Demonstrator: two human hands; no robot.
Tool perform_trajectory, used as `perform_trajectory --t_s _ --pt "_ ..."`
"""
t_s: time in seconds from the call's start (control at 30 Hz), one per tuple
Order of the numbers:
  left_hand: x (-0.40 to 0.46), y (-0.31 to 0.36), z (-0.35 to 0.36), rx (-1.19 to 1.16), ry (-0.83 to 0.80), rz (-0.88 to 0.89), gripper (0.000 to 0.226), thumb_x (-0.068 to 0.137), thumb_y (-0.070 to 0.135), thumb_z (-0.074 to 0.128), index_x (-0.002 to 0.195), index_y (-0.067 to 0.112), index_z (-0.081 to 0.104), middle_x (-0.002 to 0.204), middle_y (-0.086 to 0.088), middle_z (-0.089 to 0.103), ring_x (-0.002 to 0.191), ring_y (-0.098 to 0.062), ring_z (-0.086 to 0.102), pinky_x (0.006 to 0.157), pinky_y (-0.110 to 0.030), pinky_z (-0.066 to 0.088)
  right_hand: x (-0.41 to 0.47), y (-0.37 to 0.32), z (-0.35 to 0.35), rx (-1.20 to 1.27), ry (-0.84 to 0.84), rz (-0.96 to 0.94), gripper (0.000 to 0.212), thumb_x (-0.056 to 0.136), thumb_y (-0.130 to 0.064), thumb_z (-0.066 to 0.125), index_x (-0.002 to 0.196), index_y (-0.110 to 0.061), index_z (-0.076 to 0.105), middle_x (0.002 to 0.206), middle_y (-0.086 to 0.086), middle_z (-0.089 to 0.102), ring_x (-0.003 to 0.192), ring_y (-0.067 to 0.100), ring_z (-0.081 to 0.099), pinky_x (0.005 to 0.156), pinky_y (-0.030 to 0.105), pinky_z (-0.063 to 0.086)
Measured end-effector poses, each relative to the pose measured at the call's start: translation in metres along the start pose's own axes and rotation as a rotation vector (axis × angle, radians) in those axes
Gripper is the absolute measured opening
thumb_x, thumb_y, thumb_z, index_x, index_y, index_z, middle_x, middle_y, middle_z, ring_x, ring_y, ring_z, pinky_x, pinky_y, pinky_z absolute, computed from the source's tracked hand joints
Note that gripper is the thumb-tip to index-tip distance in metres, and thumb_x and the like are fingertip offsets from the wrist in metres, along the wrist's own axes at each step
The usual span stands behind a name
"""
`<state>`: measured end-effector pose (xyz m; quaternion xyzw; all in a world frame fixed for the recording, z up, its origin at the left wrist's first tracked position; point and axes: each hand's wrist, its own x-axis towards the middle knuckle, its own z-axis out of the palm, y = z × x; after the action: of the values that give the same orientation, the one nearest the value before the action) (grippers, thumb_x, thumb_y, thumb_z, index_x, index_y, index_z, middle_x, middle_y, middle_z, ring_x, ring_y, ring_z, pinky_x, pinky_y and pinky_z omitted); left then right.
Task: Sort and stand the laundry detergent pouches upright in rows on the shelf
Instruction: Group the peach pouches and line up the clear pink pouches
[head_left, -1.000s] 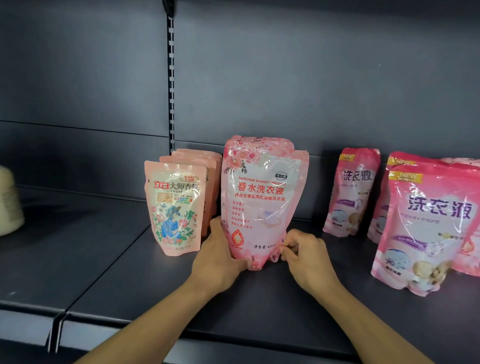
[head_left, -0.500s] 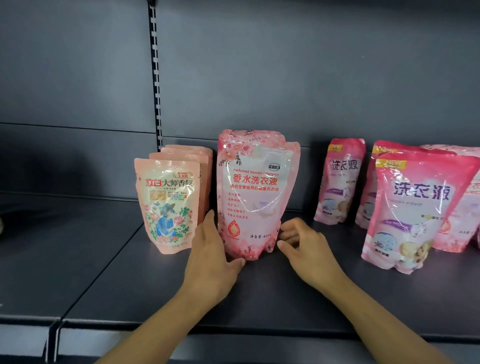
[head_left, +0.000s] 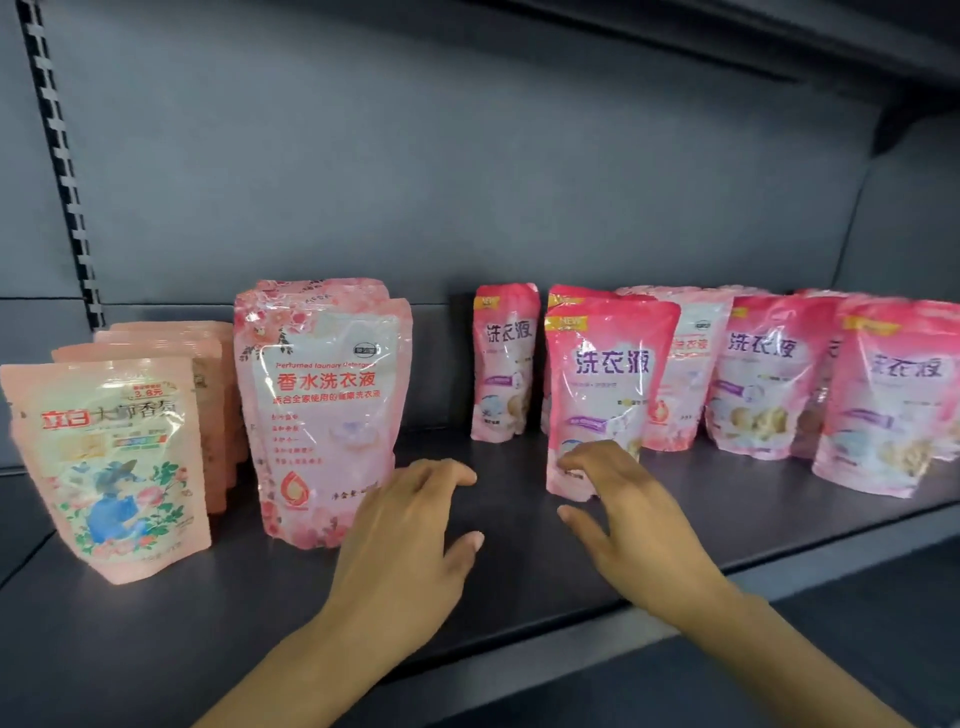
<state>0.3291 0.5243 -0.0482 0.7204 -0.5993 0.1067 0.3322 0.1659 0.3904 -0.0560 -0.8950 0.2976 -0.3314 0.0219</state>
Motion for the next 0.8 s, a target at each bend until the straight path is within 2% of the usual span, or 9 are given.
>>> perform_trajectory --t_s 0.17,0.27,0.33,0.4,0.47,0.57,0.67,0.8 --pt "0.028 0.047 0.027 -0.011 -0.037 0.06 0.034 0.09 0.038 0.055 0.122 0.041 0.042 0.127 0.027 0.042 0.12 0.002 0.04 0.096 -0.017 0.033 -0.01 0.063 -0.043 -0.022 0.06 0.076 0.03 0.086 -0.02 0.064 0.114 -0.019 0.056 0.117 -0.006 0.054 0.102 0.015 0.057 0.083 0.033 0.05" --pt "0.047 0.081 0.049 -0.024 -0.046 0.062 0.037 0.088 0.038 0.057 0.123 0.039 0.045 0.126 0.025 0.047 0.118 0.001 0.044 0.095 -0.02 0.038 -0.008 0.109 -0.065 -0.003 0.097 0.139 0.035 0.087 -0.02 0.063 0.121 -0.016 0.054 0.12 -0.003 0.053 0.107 0.015 0.054 0.086 0.025 0.044" --pt "0.061 0.104 0.067 -0.033 -0.037 0.043 0.036 0.087 0.035 0.058 0.121 0.037 0.045 0.124 0.023 0.049 0.114 -0.002 0.048 0.092 -0.024 0.043 0.001 0.141 -0.077 0.038 0.116 0.18 0.038 0.087 -0.016 0.063 0.123 -0.014 0.053 0.12 0.001 0.055 0.105 0.017 0.055 0.084 0.02 0.038" --pt "0.077 0.127 0.086 -0.041 -0.029 0.031 0.034 0.087 0.033 0.057 0.119 0.037 0.044 0.121 0.023 0.048 0.112 -0.002 0.048 0.087 -0.024 0.043 0.018 0.172 -0.089 0.076 0.146 0.191 0.041 0.086 -0.012 0.063 0.125 -0.01 0.051 0.121 0.005 0.056 0.107 0.022 0.056 0.087 0.024 0.041" --pt "0.093 0.148 0.104 -0.043 -0.021 0.007 0.036 0.088 0.035 0.057 0.121 0.038 0.043 0.121 0.025 0.046 0.112 0.001 0.046 0.084 -0.021 0.038 0.042 0.199 -0.099 0.092 0.179 0.171 0.047 0.085 -0.009 0.063 0.129 -0.009 0.047 0.126 0.009 0.055 0.115 0.025 0.053 0.094 0.029 0.041" --pt "0.117 0.171 0.127 -0.054 -0.007 -0.053 0.039 0.088 0.037 0.057 0.124 0.037 0.041 0.125 0.021 0.045 0.112 0.0 0.046 0.093 -0.025 0.042 0.088 0.23 -0.109 0.031 0.2 0.09 0.059 0.084 -0.011 0.064 0.138 -0.01 0.039 0.135 0.011 0.049 0.124 0.028 0.047 0.1 0.036 0.041" --pt "0.134 0.185 0.141 -0.032 0.0 -0.096 0.039 0.088 0.036 0.058 0.123 0.038 0.04 0.126 0.021 0.045 0.113 0.0 0.046 0.097 -0.028 0.043 0.13 0.246 -0.109 -0.012 0.173 0.014 0.064 0.086 -0.015 0.063 0.142 -0.01 0.032 0.14 0.012 0.043 0.129 0.031 0.04 0.103 0.038 0.037" --pt "0.148 0.194 0.153 -0.019 -0.003 -0.168 0.038 0.088 0.035 0.059 0.121 0.036 0.042 0.124 0.02 0.046 0.115 -0.002 0.046 0.097 -0.03 0.044 0.173 0.254 -0.097 -0.207 0.097 -0.048 0.069 0.09 -0.026 0.058 0.146 -0.01 0.021 0.148 0.013 0.033 0.139 0.028 0.026 0.116 0.041 0.015"
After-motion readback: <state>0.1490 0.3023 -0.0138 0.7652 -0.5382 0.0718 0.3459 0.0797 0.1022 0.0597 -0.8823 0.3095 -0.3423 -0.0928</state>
